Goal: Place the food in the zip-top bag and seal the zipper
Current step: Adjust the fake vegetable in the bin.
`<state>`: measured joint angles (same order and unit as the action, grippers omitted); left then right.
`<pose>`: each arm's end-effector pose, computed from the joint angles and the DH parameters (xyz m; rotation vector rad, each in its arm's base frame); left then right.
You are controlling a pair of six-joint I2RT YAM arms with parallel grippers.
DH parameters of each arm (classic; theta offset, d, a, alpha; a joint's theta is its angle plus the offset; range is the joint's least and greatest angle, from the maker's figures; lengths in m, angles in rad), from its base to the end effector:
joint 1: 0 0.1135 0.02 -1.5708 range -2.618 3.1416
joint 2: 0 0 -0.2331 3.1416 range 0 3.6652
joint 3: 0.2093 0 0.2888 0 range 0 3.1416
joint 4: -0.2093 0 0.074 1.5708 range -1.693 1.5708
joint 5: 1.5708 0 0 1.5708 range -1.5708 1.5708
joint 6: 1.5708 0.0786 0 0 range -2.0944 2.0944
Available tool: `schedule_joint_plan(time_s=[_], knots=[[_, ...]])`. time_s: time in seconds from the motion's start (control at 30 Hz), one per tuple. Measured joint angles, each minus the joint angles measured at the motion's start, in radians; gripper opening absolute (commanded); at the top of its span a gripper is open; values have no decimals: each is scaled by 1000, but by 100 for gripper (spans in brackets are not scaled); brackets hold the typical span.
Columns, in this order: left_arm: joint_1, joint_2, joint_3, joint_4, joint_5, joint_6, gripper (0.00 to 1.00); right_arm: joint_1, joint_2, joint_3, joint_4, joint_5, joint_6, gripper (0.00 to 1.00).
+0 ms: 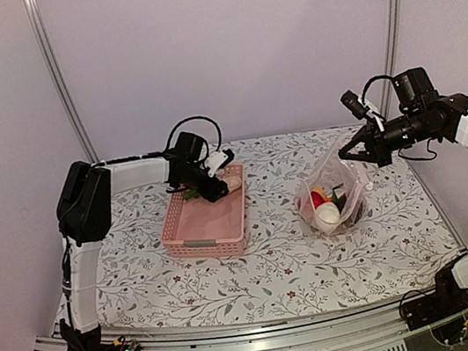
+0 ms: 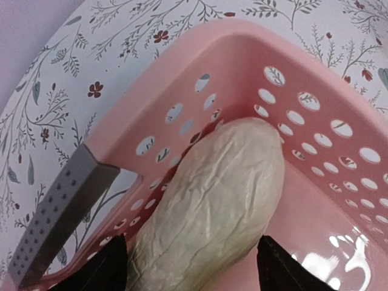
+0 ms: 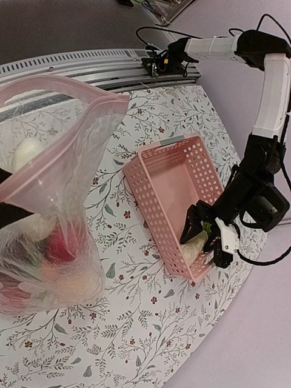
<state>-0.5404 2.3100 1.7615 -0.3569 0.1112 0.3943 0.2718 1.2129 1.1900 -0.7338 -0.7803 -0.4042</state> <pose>0.4614 -0.2870 0.0700 1.1593 2.1914 -0.2001 0.2901 0.1382 0.2962 -1.0776 1.9109 0.8247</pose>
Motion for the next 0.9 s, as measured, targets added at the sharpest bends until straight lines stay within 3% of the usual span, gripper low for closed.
schedule_joint_plan(time_s=[0.27, 0.53, 0.9], knots=[[-36, -104, -121, -53, 0, -51, 69, 0, 0, 0, 0, 0, 0, 0], [-54, -225, -233, -71, 50, -139, 80, 0, 0, 0, 1, -1, -1, 0], [-26, -156, -166, -76, 87, -138, 76, 0, 0, 0, 0, 1, 0, 0]])
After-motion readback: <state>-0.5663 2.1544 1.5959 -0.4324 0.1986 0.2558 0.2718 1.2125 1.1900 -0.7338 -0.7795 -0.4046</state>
